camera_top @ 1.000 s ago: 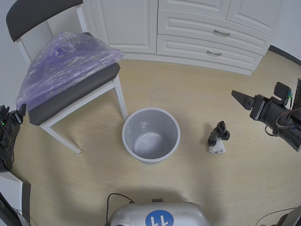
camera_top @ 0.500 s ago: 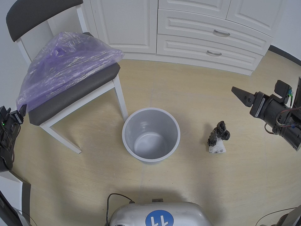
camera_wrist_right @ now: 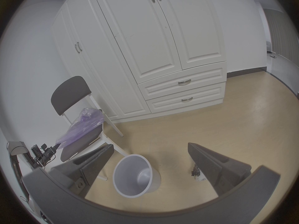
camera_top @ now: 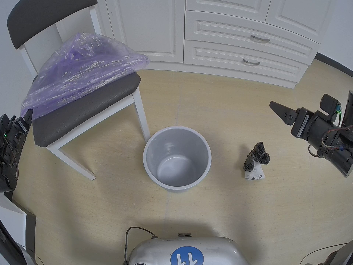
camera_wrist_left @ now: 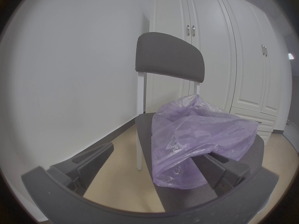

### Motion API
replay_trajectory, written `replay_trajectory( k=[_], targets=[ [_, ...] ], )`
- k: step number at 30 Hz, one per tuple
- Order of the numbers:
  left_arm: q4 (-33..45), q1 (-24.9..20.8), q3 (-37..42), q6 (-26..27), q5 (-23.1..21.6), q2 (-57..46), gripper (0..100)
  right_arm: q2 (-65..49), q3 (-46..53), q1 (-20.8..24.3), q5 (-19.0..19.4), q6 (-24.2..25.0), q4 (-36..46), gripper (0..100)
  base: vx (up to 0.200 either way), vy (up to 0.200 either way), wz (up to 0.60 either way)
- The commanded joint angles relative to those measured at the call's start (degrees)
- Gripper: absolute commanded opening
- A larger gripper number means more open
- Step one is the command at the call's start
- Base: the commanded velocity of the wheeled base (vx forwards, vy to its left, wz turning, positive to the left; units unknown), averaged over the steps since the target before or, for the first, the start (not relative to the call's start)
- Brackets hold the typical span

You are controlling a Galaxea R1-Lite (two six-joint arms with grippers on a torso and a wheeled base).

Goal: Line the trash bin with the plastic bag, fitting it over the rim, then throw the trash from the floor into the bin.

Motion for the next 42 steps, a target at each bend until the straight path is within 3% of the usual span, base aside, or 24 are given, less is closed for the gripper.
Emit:
replay_trajectory(
  k=[1, 8, 9, 38, 42],
  targets=[
    [-0.05, -0.42, -0.43, -0.03, 0.03, 0.1, 100, 0.19, -0.04, 0.08, 0.05, 0.02, -0.01, 100, 0.0, 0.0, 0.0],
    [-0.05, -0.42, -0.26, -0.03, 0.03, -0.16, 100, 0.19, -0.04, 0.17, 0.05, 0.02, -0.01, 100, 0.0, 0.0, 0.0],
    [-0.05, -0.42, -0.17, -0.03, 0.03, -0.25, 0, 0.19, 0.05, 0.17, 0.05, 0.02, -0.01, 100, 0.0, 0.0, 0.0],
    [-0.14, -4.12, 4.67, 0.23, -0.06, -4.47, 0, 2.04, 1.37, 1.32, -0.48, -0.16, -1.94, 100, 0.0, 0.0, 0.0],
    [-0.14, -5.61, 7.74, 0.41, -0.14, -8.16, 0, 0.28, 2.42, 3.51, -3.47, -0.78, -3.26, 100, 0.0, 0.0, 0.0]
  ],
)
